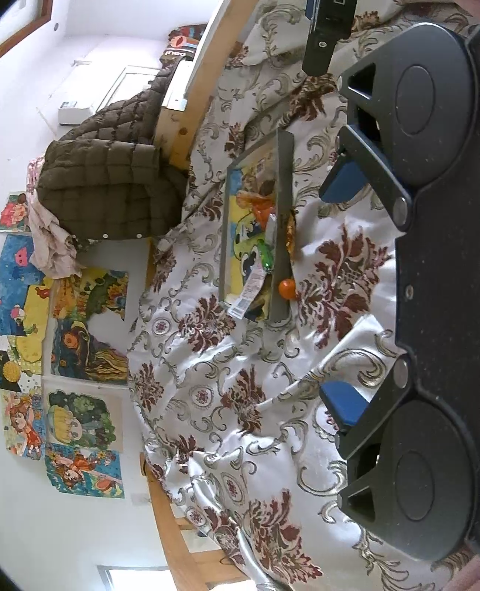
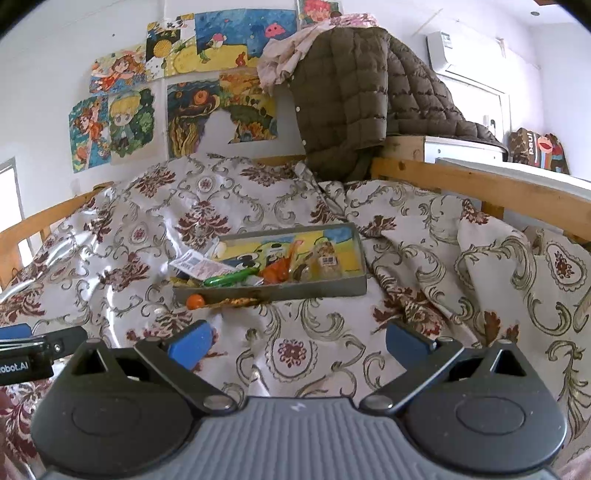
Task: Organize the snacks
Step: 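Withdraw both open tools up and away from the tray, then move both open tools toward the orange ball candy and gold wrapper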
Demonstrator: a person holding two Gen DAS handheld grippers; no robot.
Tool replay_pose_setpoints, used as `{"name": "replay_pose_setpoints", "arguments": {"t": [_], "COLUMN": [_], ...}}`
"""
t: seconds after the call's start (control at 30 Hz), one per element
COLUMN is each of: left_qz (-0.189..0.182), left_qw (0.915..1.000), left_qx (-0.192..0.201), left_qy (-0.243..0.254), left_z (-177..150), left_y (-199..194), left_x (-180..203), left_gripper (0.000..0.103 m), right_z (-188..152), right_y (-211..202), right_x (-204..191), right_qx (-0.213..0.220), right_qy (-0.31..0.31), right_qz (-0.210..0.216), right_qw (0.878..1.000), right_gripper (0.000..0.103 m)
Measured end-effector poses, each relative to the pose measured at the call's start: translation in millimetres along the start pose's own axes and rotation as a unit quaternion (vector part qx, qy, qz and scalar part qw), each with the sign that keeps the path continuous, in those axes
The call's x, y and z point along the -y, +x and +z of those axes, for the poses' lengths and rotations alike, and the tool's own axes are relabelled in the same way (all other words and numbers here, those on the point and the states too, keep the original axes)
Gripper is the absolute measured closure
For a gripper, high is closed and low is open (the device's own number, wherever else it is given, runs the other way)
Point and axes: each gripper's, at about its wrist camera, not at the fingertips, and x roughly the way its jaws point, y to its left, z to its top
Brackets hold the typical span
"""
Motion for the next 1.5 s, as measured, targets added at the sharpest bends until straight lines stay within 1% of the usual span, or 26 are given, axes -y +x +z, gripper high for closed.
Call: {"name": "replay_pose_setpoints", "arguments": {"t": [0.27, 0.57, 1.1, 1.33, 1.43, 1.5], "left_qz": [0.02, 0.04, 0.062, 0.069, 0.079, 0.077], "left_qw": [0.9997, 0.9988, 0.9963, 0.9948, 0.9935, 0.9928], "left_qx": [-0.011, -0.028, -0.059, -0.074, -0.08, -0.087], "left_qy": [-0.003, -0.005, 0.002, -0.006, -0.017, -0.028], "left_z": [-2.6, -3.4, -4.5, -4.8, -4.7, -4.5], "left_y": [-3.3, 1.4, 12.8, 18.4, 20.3, 22.6], "left_x": [-3.1, -4.5, -1.7, -4.0, -7.7, -11.8], "left_gripper": [0.001, 0.001, 0.001, 0.001, 0.001, 0.001], "right_z": [-8.6, -14.0, -16.7, -18.0, -17.9, -16.8], "right_y": [-3.3, 1.6, 11.6, 16.8, 20.7, 25.1], "right_x": [-12.6, -20.5, -22.3, -25.8, -25.6, -24.5], "right_qx": [-0.017, -0.037, -0.062, -0.073, -0.085, -0.096], "right_qy": [-0.021, -0.037, -0.034, -0.037, -0.034, -0.029], "right_qz": [0.01, 0.013, 0.011, 0.014, 0.02, 0.027], "right_qw": [1.0, 0.999, 0.997, 0.997, 0.996, 0.995], "right_gripper": [0.0, 0.0, 0.0, 0.0, 0.0, 0.0]}}
